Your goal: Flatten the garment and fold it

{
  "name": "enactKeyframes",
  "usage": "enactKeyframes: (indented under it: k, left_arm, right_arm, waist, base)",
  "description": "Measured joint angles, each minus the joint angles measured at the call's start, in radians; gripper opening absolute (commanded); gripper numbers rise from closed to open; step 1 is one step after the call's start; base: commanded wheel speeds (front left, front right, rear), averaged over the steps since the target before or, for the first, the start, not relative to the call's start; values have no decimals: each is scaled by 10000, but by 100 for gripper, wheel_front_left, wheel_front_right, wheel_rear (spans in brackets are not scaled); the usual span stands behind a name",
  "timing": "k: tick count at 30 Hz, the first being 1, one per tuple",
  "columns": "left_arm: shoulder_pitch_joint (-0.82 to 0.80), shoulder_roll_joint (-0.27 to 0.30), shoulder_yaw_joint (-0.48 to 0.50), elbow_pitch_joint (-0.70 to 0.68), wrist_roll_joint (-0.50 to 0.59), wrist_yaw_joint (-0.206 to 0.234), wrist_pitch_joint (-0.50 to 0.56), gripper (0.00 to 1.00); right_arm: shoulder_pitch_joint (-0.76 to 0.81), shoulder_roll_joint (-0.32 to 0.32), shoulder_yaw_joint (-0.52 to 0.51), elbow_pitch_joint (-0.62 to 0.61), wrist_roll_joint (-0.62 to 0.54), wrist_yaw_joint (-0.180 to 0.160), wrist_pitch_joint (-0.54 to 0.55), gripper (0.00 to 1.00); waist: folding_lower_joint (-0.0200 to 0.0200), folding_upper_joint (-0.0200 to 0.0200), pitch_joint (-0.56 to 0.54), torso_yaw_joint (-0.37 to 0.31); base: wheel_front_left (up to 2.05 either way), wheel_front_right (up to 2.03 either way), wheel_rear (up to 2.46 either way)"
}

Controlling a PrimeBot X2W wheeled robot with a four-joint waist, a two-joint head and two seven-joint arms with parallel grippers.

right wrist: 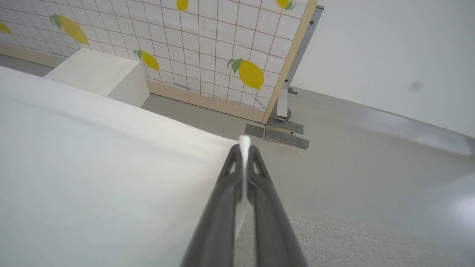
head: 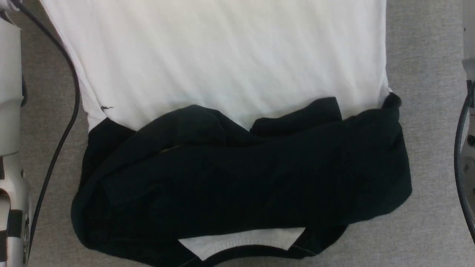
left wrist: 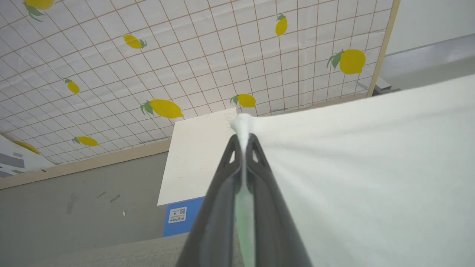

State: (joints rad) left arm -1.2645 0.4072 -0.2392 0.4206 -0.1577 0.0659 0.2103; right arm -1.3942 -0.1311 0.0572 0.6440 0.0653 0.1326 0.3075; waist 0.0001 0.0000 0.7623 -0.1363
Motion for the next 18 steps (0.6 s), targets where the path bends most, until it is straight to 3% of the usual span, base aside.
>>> enactKeyframes:
  k: [6, 11, 14, 18]
  left_arm:
    - [667, -19, 230, 336, -562, -224, -1014, 0]
    - [2713, -42, 380, -295, -1310, -650, -1697, 0]
    - [4224, -48, 497, -1214, -1555, -625, -1912, 0]
    - [6459, -102, 650, -2826, -1923, -249, -1854, 0]
  right_arm:
    - [616, -316, 1028, -136, 963, 0, -1058, 0]
    - [2383, -1093, 2015, -988, 2080, 0, -1524, 0]
    - [3676, -1647, 2320, -1927, 2746, 0, -1649, 0]
    - [5583, -2303, 2278, -3434, 3206, 0, -1638, 0]
  waist:
    - [-1, 0, -748, 11]
    - [-1, 0, -1641, 58]
    - [-2, 0, -2232, 114]
    - [-2, 0, -3053, 218]
  base:
    - [0, 0, 0]
    - [0, 0, 0]
    - [0, 0, 0]
    - [0, 0, 0]
